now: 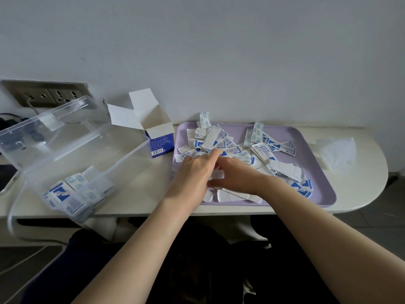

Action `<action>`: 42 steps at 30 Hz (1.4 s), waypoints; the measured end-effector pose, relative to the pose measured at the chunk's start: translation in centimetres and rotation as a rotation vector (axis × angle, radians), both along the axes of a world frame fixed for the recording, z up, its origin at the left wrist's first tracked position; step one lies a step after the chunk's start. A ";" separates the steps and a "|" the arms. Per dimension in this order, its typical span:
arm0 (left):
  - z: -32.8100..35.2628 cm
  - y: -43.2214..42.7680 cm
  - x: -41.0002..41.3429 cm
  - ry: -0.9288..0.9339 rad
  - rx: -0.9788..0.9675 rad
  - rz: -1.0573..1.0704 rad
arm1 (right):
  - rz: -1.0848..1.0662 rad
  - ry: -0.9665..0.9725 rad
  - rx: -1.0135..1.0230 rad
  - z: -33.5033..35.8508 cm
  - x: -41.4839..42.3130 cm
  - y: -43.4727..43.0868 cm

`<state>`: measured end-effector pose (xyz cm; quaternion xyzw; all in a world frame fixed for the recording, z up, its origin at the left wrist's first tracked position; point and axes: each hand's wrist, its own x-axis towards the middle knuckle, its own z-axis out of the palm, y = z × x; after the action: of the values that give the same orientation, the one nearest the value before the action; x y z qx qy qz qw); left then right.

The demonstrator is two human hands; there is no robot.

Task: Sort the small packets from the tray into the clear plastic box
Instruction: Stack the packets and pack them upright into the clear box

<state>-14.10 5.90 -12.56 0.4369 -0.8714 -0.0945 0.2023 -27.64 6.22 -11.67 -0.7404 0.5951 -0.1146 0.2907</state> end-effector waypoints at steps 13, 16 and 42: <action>-1.7 -0.9 1.7 -0.458 0.007 0.178 | -0.032 0.232 -0.057 -0.5 0.2 0.0; -1.4 -0.8 2.0 -0.445 0.068 0.206 | 0.040 0.272 0.001 -0.6 0.6 0.3; -1.6 -1.0 3.2 0.039 0.344 0.260 | -0.009 0.179 -0.093 -2.8 3.4 0.1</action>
<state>-10.88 4.94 -14.20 0.5717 -0.7746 -0.2236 0.1521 -24.24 6.32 -14.43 -0.7576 0.6163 -0.0767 0.2009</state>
